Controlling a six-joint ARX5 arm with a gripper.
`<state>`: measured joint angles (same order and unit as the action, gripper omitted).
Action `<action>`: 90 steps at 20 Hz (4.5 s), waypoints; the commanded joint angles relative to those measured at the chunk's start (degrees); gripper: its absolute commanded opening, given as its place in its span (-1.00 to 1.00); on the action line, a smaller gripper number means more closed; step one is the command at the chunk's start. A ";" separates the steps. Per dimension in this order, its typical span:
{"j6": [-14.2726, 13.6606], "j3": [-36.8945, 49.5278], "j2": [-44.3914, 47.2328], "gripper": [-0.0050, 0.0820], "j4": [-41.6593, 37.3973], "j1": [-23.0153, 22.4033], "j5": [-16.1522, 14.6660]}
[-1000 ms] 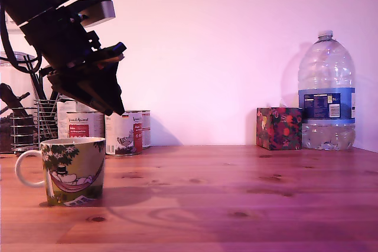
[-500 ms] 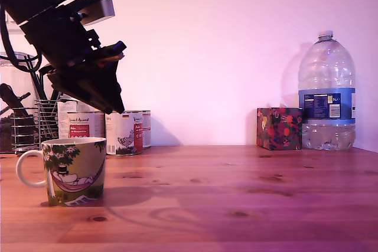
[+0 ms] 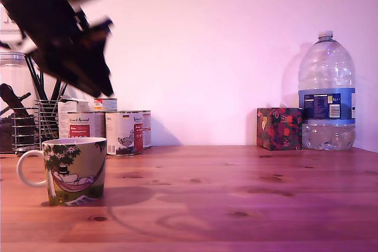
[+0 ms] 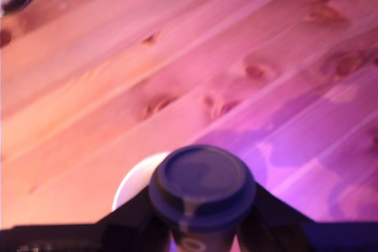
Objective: Pick up the coffee capsules from the table one by one and drop them inside the nearest coffee cup
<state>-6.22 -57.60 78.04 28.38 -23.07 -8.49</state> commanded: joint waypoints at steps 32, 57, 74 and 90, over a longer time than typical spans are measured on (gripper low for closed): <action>0.22 -7.72 11.39 -0.42 13.88 2.27 2.03; 0.81 -8.81 13.03 0.50 12.48 1.73 2.10; 2.14 5.64 -2.43 -0.93 -7.06 2.08 0.33; 7.37 37.05 -42.38 -0.93 -24.11 2.12 2.58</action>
<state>1.04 -21.23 35.94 4.67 -21.02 -6.02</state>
